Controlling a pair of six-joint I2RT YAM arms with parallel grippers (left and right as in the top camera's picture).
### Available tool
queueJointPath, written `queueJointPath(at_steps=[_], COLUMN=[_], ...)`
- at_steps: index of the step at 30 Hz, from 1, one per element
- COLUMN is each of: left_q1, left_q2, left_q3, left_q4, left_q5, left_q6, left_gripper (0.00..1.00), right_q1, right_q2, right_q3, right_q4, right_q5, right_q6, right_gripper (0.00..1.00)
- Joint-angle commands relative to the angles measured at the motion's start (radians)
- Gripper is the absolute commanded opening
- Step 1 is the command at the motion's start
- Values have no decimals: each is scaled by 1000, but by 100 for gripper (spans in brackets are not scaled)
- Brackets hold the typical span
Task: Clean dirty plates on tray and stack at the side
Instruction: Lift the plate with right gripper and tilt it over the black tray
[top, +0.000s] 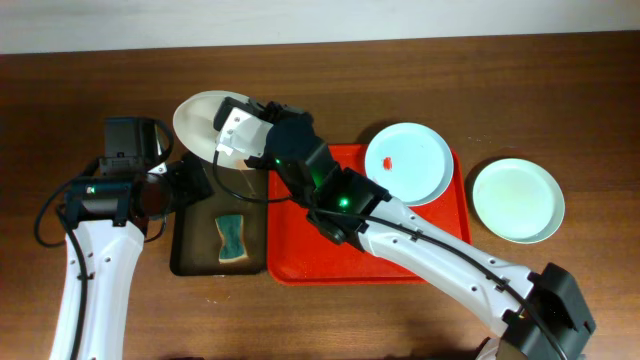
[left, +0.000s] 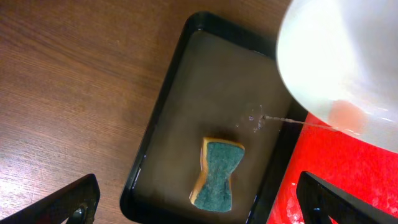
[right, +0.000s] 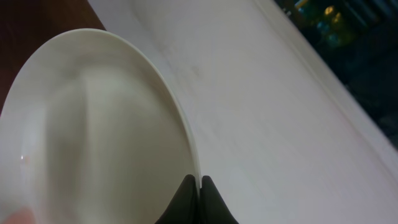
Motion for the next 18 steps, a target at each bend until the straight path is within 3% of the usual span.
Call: queueJointPath(at_steps=[1, 9, 18], left_q1=[3, 3, 3], left_q2=[-3, -3, -3], left_q3=[5, 5, 5], left_q4=[-1, 0, 0], left_q5=[8, 8, 8], left_q6=[-10, -10, -10], left_gripper=[99, 99, 99], right_q1=[8, 47, 58], right_q2=[-38, -38, -37], right_q3=[19, 19, 19], right_q4=[10, 55, 55], right_q5=[11, 13, 20], right_q6=[-87, -199, -199], right_gripper=[4, 4, 4])
